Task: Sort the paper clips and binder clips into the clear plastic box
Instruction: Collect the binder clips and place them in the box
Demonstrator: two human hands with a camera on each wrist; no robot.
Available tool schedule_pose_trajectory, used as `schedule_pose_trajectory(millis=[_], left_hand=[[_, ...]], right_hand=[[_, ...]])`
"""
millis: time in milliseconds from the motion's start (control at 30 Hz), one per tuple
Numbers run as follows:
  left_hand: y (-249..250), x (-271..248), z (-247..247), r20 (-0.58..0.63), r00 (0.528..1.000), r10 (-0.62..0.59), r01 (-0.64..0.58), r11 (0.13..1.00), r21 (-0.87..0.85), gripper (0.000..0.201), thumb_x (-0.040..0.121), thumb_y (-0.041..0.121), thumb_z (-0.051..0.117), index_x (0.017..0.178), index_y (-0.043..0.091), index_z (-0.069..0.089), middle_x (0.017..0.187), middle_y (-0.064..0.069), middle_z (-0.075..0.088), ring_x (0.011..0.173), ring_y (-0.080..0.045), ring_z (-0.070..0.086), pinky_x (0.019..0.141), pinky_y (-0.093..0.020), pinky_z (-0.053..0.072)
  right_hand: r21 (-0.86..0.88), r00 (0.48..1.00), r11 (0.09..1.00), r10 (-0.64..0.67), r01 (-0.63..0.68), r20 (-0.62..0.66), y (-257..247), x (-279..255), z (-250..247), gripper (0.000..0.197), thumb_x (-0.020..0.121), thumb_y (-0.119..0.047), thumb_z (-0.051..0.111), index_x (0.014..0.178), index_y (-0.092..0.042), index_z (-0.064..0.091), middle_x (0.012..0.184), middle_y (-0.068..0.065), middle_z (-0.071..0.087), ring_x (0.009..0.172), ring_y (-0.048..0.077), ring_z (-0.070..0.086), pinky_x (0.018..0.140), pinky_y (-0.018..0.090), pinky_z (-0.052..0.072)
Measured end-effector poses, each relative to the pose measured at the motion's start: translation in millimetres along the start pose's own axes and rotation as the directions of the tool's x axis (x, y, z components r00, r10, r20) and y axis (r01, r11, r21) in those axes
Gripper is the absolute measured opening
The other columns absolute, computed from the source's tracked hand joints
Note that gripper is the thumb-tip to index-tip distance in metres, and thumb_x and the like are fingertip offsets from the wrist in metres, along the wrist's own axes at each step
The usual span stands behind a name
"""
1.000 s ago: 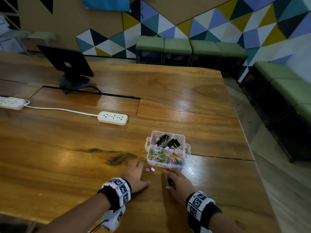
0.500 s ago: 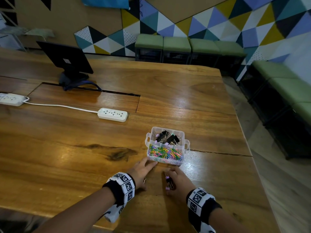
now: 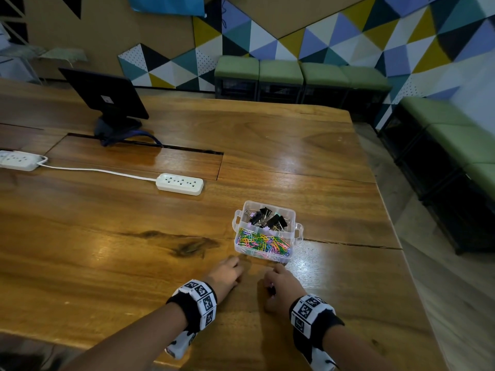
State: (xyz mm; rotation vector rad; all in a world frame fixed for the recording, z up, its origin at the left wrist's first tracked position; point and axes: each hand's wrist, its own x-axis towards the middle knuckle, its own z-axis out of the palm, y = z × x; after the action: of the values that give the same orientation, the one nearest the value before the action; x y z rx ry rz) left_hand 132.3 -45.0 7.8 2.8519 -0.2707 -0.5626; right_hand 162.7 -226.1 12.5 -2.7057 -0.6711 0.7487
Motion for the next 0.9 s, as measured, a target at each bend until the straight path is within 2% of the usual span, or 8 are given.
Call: schedule_pose_trajectory(millis=[133, 267, 400, 467, 600, 700, 767, 900], left_hand=[[0, -2, 2, -0.001, 0.999, -0.048, 0.048, 0.998, -0.043, 0.023, 0.088, 0.009, 0.049, 0.108, 0.003, 0.057, 0.126, -0.014, 0.044, 0.114, -0.028, 0.048, 0.093, -0.034, 0.038], [7, 6, -3, 0.028, 0.996, -0.082, 0.085, 0.987, -0.136, 0.021, 0.084, 0.001, 0.052, 0.103, 0.004, 0.06, 0.125, -0.011, 0.045, 0.11, -0.027, 0.052, 0.092, -0.034, 0.041], [9, 12, -8, 0.018, 0.994, -0.107, 0.108, 0.978, -0.178, 0.019, 0.088, 0.002, 0.054, 0.101, 0.006, 0.066, 0.122, -0.009, 0.051, 0.113, -0.024, 0.052, 0.094, -0.032, 0.043], [5, 8, -6, -0.001, 0.993, -0.115, 0.112, 0.972, -0.205, 0.019, 0.088, 0.003, 0.052, 0.1, 0.007, 0.067, 0.12, -0.008, 0.053, 0.114, -0.023, 0.052, 0.094, -0.029, 0.042], [1, 1, -4, -0.024, 0.994, -0.104, 0.094, 0.958, -0.272, 0.022, 0.089, 0.004, 0.048, 0.098, 0.008, 0.068, 0.101, 0.002, 0.049, 0.111, -0.02, 0.055, 0.091, -0.025, 0.041], [1, -4, -2, -0.003, 0.995, -0.098, 0.093, 0.953, -0.289, 0.021, 0.089, 0.011, 0.049, 0.101, 0.012, 0.067, 0.112, -0.002, 0.058, 0.106, -0.017, 0.057, 0.087, -0.023, 0.044], [2, -7, -1, 0.007, 0.997, -0.082, 0.08, 0.955, -0.284, 0.02, 0.088, 0.018, 0.055, 0.105, 0.015, 0.064, 0.117, -0.003, 0.057, 0.104, -0.015, 0.058, 0.082, -0.021, 0.044], [2, -10, 0, 0.054, 0.997, -0.052, 0.062, 0.974, -0.218, 0.03, 0.085, 0.021, 0.064, 0.114, 0.016, 0.06, 0.124, -0.003, 0.049, 0.112, -0.018, 0.052, 0.092, -0.026, 0.044]], right_hand=[[-0.082, 1.0, 0.997, -0.013, 0.013, 0.001, -4, 2, -1, 0.025, 0.078, -0.003, 0.056, 0.099, -0.016, 0.051, 0.117, 0.004, 0.048, 0.102, 0.023, 0.052, 0.084, 0.03, 0.05], [-0.078, 1.0, 0.997, 0.011, -0.011, -0.003, -1, 5, -8, 0.025, 0.08, 0.001, 0.053, 0.081, -0.022, 0.043, 0.115, 0.004, 0.05, 0.1, 0.022, 0.054, 0.083, 0.029, 0.05], [-0.002, 0.999, 0.999, 0.034, -0.034, -0.032, 9, 10, -14, 0.039, 0.078, 0.003, 0.051, 0.059, -0.028, 0.038, 0.096, -0.003, 0.047, 0.086, 0.016, 0.049, 0.079, 0.025, 0.047], [0.044, 0.999, 0.998, 0.037, -0.036, -0.033, 11, 9, -17, 0.035, 0.076, 0.0, 0.052, 0.059, -0.029, 0.043, 0.089, -0.005, 0.05, 0.083, 0.013, 0.05, 0.076, 0.021, 0.048], [0.173, 0.998, 0.985, 0.027, -0.017, -0.059, 9, 8, -37, 0.031, 0.078, -0.003, 0.059, 0.062, -0.029, 0.052, 0.078, -0.009, 0.052, 0.071, 0.004, 0.05, 0.061, 0.01, 0.044], [0.306, 0.993, 0.952, 0.055, -0.021, -0.105, 7, 17, -70, 0.032, 0.078, 0.002, 0.061, 0.064, -0.026, 0.054, 0.075, -0.002, 0.057, 0.066, 0.009, 0.055, 0.057, 0.013, 0.049], [0.372, 0.981, 0.928, 0.099, -0.031, -0.164, 9, 29, -92, 0.028, 0.077, 0.004, 0.064, 0.069, -0.023, 0.058, 0.081, 0.004, 0.063, 0.071, 0.015, 0.064, 0.057, 0.016, 0.053], [0.442, 0.948, 0.896, 0.176, -0.042, -0.266, 20, 61, -115, 0.023, 0.079, -0.001, 0.065, 0.075, -0.024, 0.063, 0.082, 0.0, 0.065, 0.064, 0.01, 0.063, 0.046, 0.009, 0.046]])
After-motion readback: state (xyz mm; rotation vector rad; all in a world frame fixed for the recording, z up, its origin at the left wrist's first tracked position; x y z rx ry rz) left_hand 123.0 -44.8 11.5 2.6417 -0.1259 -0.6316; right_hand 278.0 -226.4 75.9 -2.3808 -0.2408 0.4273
